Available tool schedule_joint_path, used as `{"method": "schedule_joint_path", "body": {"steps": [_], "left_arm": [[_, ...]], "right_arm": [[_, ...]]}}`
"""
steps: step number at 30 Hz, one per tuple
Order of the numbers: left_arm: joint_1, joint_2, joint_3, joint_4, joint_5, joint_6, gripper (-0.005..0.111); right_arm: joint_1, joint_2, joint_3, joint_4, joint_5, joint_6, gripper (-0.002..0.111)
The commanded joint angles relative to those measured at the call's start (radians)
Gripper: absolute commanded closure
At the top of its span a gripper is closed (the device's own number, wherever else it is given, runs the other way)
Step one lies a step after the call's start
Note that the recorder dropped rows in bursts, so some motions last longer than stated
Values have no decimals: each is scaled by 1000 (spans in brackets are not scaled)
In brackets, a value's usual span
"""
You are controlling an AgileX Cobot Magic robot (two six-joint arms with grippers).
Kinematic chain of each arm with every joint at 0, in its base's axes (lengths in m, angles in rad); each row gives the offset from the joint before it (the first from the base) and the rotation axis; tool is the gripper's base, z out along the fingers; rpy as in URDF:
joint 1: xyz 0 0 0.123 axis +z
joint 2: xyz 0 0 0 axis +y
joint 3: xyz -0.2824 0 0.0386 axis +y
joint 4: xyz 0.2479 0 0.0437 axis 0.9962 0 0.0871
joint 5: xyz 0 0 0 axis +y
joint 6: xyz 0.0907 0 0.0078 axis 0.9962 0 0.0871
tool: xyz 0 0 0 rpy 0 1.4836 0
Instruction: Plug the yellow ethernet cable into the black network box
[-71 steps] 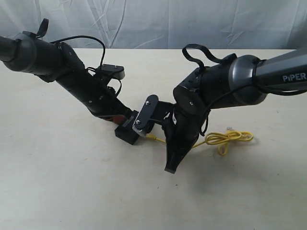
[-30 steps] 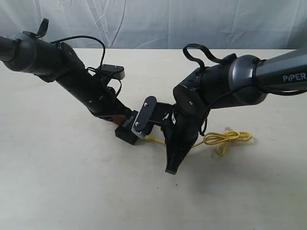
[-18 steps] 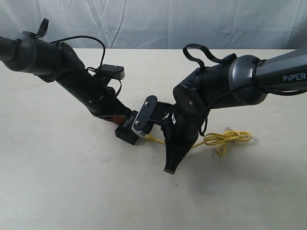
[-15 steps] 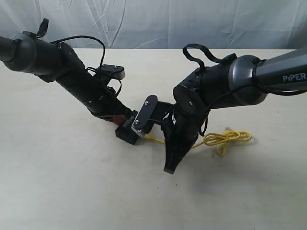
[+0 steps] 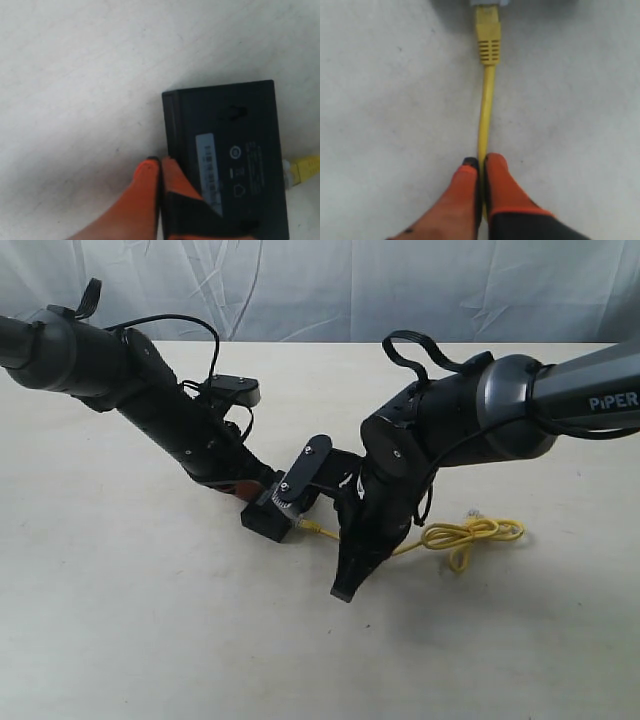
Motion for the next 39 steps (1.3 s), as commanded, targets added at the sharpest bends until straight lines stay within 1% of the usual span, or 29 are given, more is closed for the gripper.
{"method": "schedule_joint_path", "body": {"steps": [1, 8, 21, 32, 36, 39], "left_arm": [[-4, 1, -2, -7, 21, 1, 107], [-4, 1, -2, -15, 32, -4, 107], [-4, -16, -2, -19, 32, -33, 107], [-4, -20, -2, -55, 52, -32, 107], [-4, -20, -2, -55, 55, -32, 107], [-4, -20, -2, -55, 55, -27, 107]], "right_arm": [[7, -11, -7, 86, -30, 1, 109], [9, -11, -7, 130, -58, -4, 109], [9, -11, -7, 132, -5, 1, 109], [9, -11, -7, 138, -55, 1, 109], [9, -11, -7, 210, -120, 2, 109], [9, -11, -7, 228, -147, 2, 109]]}}
